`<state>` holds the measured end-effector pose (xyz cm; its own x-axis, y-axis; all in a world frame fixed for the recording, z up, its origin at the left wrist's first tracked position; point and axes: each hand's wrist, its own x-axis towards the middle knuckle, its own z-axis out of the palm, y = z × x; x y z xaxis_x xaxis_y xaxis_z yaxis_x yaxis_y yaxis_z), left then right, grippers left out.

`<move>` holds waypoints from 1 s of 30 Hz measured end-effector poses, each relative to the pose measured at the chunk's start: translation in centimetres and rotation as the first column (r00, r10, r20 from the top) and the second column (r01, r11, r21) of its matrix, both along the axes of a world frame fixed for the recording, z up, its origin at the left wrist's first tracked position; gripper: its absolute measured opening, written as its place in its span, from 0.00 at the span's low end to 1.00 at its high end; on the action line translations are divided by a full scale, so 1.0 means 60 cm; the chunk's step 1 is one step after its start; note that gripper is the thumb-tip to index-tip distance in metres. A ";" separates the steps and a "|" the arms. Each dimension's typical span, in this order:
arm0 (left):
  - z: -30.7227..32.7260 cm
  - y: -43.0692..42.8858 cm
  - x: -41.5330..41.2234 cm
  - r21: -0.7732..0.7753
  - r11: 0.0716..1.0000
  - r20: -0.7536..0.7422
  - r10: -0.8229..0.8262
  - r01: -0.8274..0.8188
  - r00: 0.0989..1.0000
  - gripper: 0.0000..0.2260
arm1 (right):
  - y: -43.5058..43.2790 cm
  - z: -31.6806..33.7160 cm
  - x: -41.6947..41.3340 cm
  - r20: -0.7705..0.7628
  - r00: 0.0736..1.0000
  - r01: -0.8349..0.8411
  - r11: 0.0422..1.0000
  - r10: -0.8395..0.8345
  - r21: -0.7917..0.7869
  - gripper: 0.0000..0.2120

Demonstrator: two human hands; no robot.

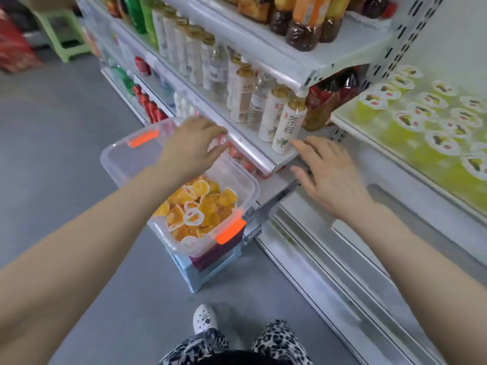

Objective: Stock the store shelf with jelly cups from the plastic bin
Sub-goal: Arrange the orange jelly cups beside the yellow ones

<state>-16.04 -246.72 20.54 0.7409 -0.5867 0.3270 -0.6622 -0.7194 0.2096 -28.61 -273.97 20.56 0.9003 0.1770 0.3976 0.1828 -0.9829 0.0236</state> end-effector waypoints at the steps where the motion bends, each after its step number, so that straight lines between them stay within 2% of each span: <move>1: -0.023 0.027 -0.002 0.009 0.999 -0.032 0.044 -0.044 0.999 0.15 | 0.023 -0.021 0.011 -0.022 0.999 -0.032 0.999 0.032 0.014 0.22; 4: -0.093 0.100 -0.009 0.047 0.985 -0.164 0.170 -0.164 0.972 0.14 | 0.080 -0.076 0.037 -0.137 0.983 -0.114 0.993 0.119 0.042 0.23; 9: -0.189 0.185 -0.017 0.146 0.946 -0.317 0.322 -0.290 0.892 0.15 | 0.135 -0.147 0.091 -0.361 0.903 -0.211 0.973 0.231 0.096 0.26; 12: -0.222 0.197 -0.020 0.178 0.925 -0.309 0.376 -0.336 0.873 0.13 | 0.162 -0.187 0.148 -0.482 0.829 -0.242 0.959 0.285 0.150 0.30; 16: -0.238 0.191 -0.019 0.109 0.914 -0.282 0.404 -0.390 0.870 0.13 | 0.209 -0.230 0.236 -0.607 0.726 -0.283 0.945 0.324 0.165 0.34; 20: -0.245 0.193 -0.016 0.090 0.912 -0.271 0.409 -0.400 0.871 0.11 | 0.255 -0.264 0.297 -0.706 0.640 -0.326 0.939 0.302 0.106 0.36; 24: -0.250 0.189 -0.017 0.116 0.892 -0.261 0.452 -0.437 0.853 0.11 | 0.280 -0.302 0.328 -0.749 0.585 -0.395 0.916 0.310 0.071 0.33; 26: -0.248 0.188 -0.016 0.141 0.888 -0.265 0.461 -0.438 0.847 0.13 | 0.287 -0.309 0.335 -0.732 0.601 -0.413 0.909 0.320 0.059 0.29; 30: -0.239 0.169 -0.006 0.287 0.864 -0.282 0.488 -0.413 0.826 0.17 | 0.288 -0.303 0.337 -0.690 0.642 -0.379 0.921 0.334 0.094 0.23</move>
